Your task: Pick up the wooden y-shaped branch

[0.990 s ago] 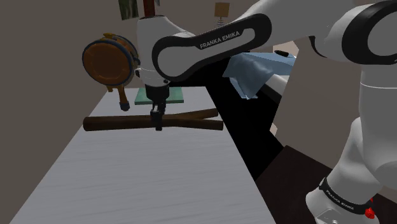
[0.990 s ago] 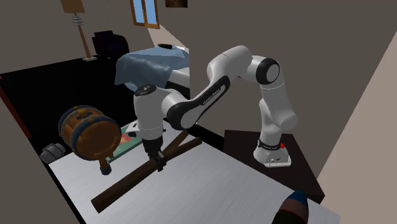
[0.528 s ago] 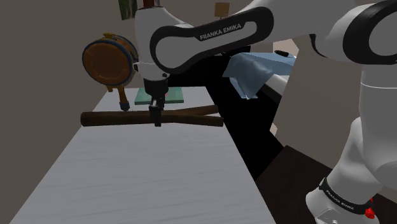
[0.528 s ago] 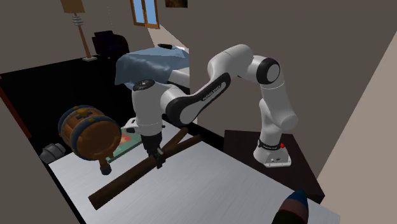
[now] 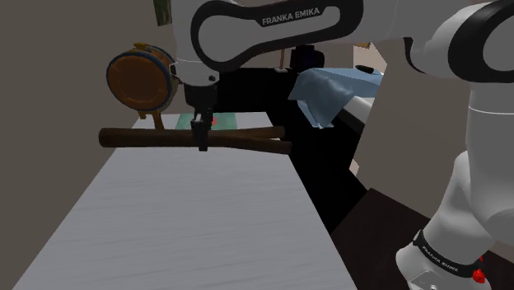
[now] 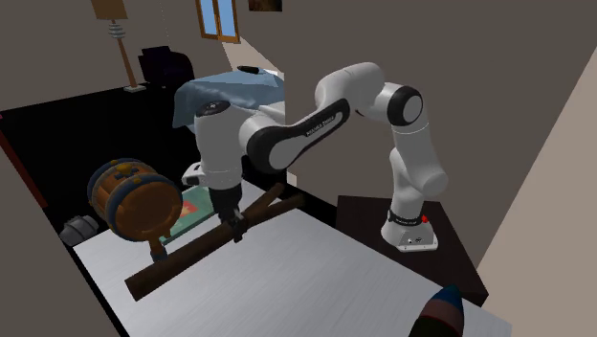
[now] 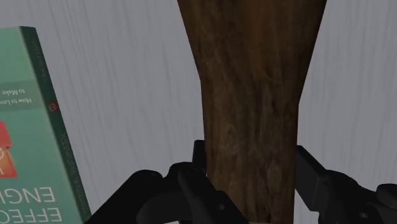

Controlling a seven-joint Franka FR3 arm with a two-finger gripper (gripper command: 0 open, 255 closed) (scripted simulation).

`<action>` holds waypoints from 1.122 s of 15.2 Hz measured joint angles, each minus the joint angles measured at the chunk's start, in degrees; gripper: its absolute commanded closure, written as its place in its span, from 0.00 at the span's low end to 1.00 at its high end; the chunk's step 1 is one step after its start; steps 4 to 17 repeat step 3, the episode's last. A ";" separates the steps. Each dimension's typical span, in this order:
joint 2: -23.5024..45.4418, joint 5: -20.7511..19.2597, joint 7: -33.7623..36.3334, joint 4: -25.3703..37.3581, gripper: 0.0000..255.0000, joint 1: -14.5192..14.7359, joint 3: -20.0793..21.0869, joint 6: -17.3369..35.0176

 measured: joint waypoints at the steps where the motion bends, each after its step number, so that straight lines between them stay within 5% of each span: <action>1: -0.19 0.07 -0.03 0.54 1.00 0.02 0.04 -0.72; 17: -0.21 0.10 -0.15 1.73 1.00 0.03 0.04 -1.91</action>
